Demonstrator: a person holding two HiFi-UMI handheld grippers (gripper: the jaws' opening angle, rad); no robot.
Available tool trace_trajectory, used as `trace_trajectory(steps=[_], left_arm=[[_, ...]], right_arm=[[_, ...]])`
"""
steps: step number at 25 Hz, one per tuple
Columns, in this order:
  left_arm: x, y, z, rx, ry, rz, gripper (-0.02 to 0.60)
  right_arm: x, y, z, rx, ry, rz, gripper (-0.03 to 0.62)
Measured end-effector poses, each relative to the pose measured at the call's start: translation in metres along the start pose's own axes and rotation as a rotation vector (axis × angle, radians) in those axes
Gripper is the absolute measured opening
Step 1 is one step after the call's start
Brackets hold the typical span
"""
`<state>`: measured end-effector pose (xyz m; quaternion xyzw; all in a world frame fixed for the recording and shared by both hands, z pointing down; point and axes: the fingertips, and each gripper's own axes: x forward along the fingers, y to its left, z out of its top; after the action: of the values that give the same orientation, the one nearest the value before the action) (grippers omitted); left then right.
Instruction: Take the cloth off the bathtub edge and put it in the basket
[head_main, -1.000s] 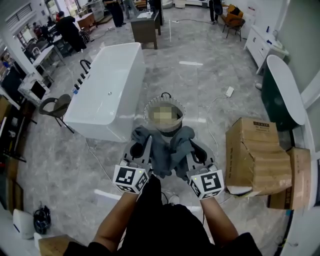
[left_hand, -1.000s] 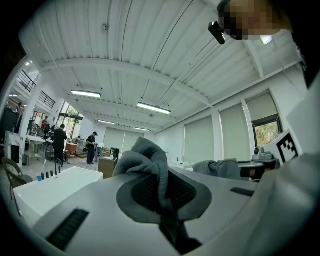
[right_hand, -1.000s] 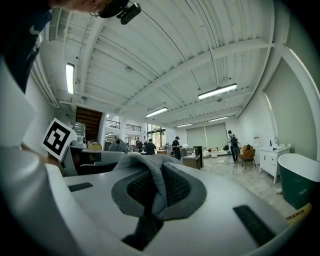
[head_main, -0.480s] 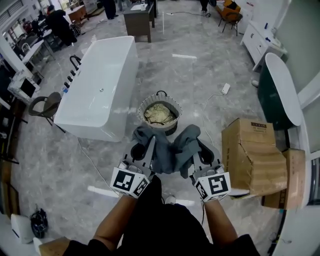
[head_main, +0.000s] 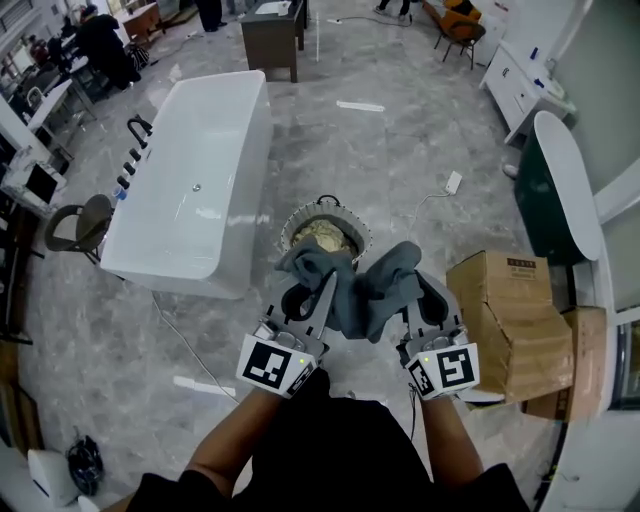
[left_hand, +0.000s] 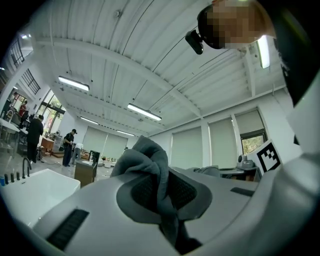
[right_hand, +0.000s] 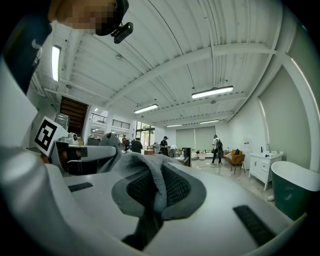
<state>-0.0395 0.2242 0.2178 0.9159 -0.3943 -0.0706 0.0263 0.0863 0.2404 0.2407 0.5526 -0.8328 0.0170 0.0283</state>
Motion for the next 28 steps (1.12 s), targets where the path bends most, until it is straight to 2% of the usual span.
trace_trajectory(steps=[6,10,16,18,20,22,26,28], left_arm=[[0.026,0.080,-0.003,-0.035,-0.016,-0.021,0.035],[0.041,0.126,0.002,-0.051,-0.034,-0.019,0.037],[0.077,0.157,0.003,-0.034,-0.023,-0.053,0.037],[0.089,0.169,-0.002,-0.088,-0.006,-0.067,0.037],[0.098,0.187,-0.009,-0.143,0.007,-0.048,0.037],[0.105,0.202,-0.013,-0.131,0.019,-0.019,0.037],[0.124,0.212,-0.004,-0.091,0.020,-0.008,0.037],[0.136,0.215,0.006,-0.081,0.006,-0.001,0.037]], right_arm=[[0.080,0.002,0.002,-0.028,0.012,-0.009,0.037],[0.124,0.007,0.006,-0.087,0.038,-0.015,0.037],[0.171,0.000,0.015,-0.077,0.035,0.012,0.037],[0.186,-0.006,0.015,-0.079,0.025,0.015,0.037],[0.201,-0.013,0.013,-0.082,0.018,0.018,0.037],[0.216,-0.022,0.013,-0.071,0.015,0.023,0.037],[0.235,-0.035,0.023,-0.044,-0.011,0.041,0.037],[0.247,-0.039,0.033,-0.071,-0.027,0.069,0.037]])
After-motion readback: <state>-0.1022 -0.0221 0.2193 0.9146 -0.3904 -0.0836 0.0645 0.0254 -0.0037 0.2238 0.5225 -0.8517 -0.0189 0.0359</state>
